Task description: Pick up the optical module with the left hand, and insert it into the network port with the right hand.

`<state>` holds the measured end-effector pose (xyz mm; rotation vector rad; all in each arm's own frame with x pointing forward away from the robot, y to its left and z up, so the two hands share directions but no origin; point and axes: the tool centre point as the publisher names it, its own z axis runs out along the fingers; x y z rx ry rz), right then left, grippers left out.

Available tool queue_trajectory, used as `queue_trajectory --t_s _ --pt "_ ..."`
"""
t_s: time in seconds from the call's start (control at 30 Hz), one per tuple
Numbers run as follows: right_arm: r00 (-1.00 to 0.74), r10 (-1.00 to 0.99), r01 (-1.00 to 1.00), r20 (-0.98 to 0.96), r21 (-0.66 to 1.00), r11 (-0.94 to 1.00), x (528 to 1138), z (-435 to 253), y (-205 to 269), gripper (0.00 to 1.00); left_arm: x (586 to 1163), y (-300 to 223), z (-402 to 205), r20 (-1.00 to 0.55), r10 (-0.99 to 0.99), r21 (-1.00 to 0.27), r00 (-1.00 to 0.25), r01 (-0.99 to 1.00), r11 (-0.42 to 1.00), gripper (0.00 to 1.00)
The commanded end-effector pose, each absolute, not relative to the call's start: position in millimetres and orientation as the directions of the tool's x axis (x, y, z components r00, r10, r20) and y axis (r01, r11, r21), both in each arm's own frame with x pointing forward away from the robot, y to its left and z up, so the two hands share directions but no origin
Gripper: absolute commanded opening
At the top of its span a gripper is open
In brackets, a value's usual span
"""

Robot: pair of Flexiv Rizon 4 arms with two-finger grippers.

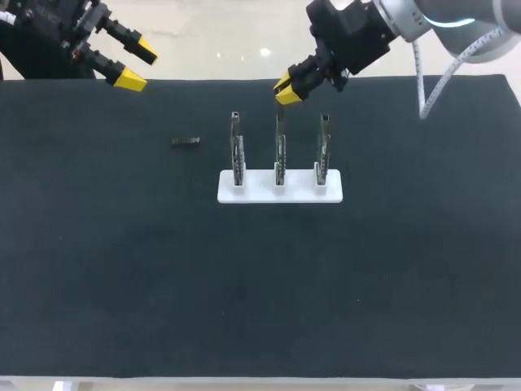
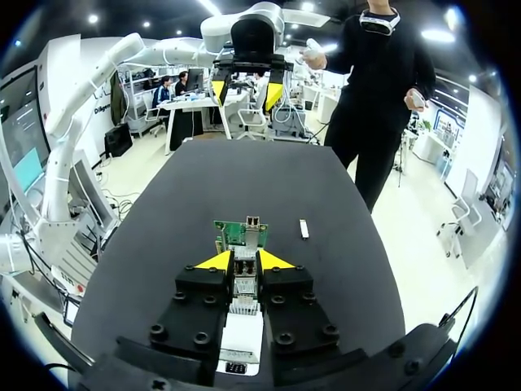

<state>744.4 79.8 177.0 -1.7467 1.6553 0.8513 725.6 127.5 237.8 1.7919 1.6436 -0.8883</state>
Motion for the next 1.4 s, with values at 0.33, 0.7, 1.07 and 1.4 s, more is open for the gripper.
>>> queue_trajectory --t_s 0.33,0.7,1.07,1.4 --pt "0.021 -0.626 -0.998 -0.780 0.018 -0.055 742 174 81 0.00 726 127 238 -0.771 0.636 -0.041 0.035 0.994 -0.104 1.00" --pt "0.024 -0.622 -0.998 -0.782 0.013 -0.055 742 171 79 0.00 726 127 238 -0.771 0.636 -0.041 0.035 0.994 -0.104 1.00" --pt "0.032 -0.624 -0.998 -0.781 0.004 -0.056 745 173 80 0.50 726 127 238 -0.771 0.636 -0.041 0.035 0.994 -0.104 1.00" --pt "-0.004 -0.654 -0.999 -0.757 0.036 -0.036 742 192 78 1.00 726 127 238 -0.771 0.636 -0.041 0.035 0.994 -0.104 1.00"
